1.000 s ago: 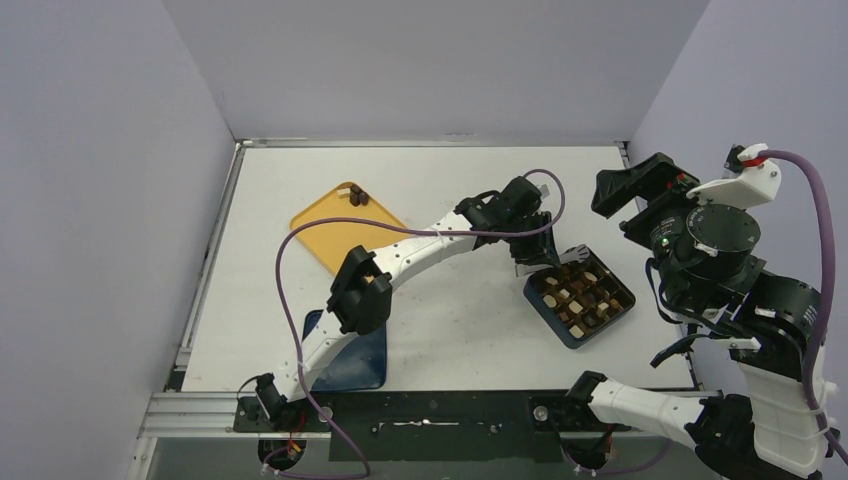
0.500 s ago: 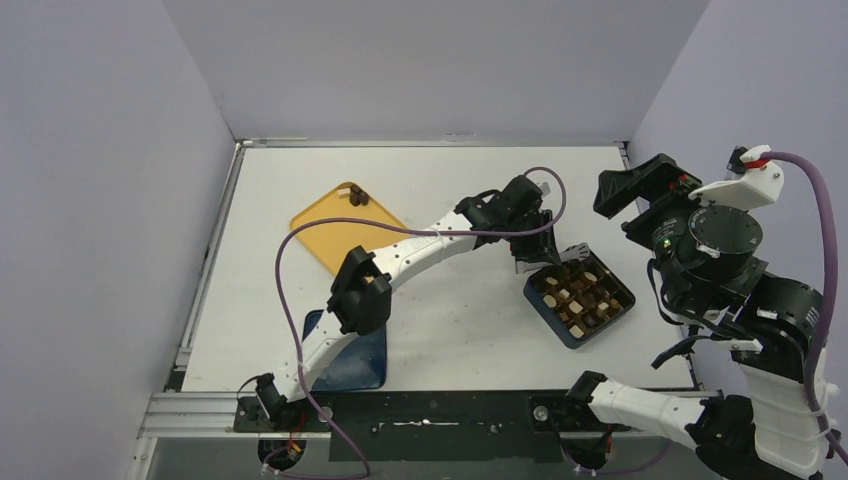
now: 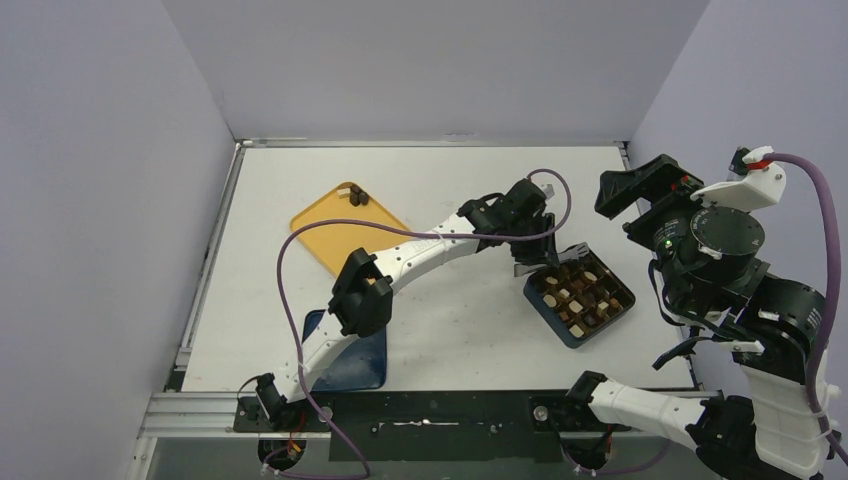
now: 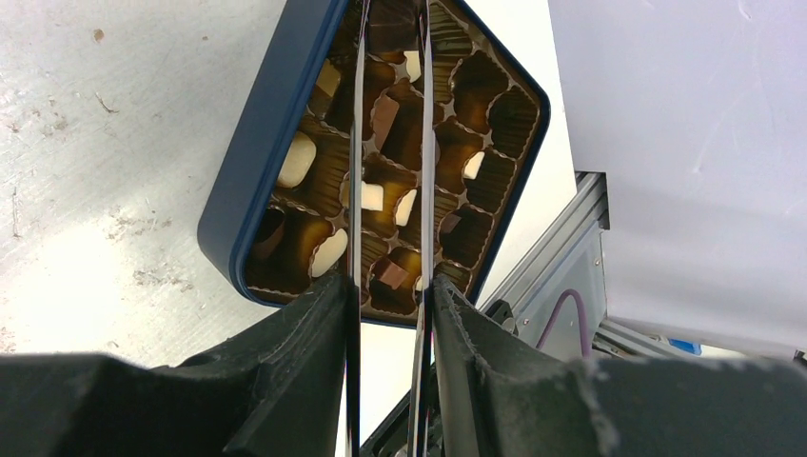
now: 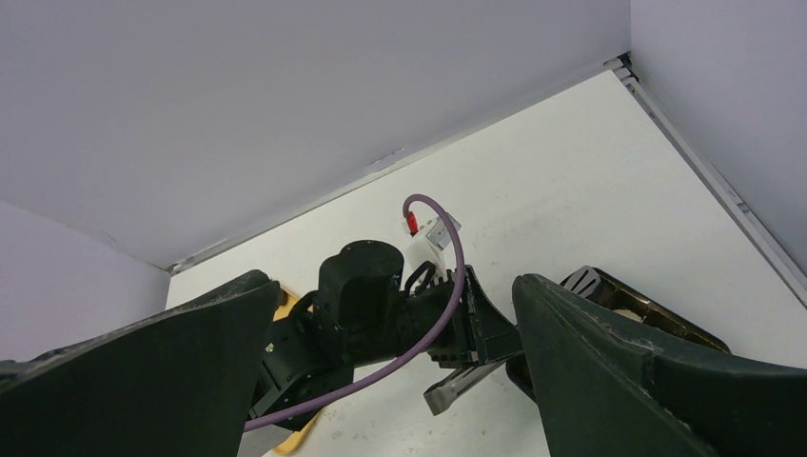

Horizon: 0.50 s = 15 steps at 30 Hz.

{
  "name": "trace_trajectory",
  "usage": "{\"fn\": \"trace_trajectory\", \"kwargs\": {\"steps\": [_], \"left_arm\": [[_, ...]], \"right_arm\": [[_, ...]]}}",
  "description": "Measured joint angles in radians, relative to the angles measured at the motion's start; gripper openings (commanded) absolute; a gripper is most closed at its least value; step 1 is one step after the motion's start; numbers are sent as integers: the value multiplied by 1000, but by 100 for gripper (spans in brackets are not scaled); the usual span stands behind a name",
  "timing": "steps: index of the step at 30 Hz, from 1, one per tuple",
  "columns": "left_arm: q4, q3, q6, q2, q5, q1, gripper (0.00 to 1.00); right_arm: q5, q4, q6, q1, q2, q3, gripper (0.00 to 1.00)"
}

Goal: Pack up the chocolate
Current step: Place the fake chocolate in the packing box.

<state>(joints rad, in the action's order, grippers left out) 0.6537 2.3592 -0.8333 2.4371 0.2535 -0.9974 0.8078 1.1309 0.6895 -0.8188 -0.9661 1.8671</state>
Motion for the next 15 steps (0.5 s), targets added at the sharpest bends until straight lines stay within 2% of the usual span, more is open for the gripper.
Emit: {"fn": "trace_trajectory", "kwargs": {"steps": [15], "left_arm": [[2, 11, 8, 0, -19, -2, 36]], "right_arm": [[1, 0, -5, 0, 0, 0, 100]]}}
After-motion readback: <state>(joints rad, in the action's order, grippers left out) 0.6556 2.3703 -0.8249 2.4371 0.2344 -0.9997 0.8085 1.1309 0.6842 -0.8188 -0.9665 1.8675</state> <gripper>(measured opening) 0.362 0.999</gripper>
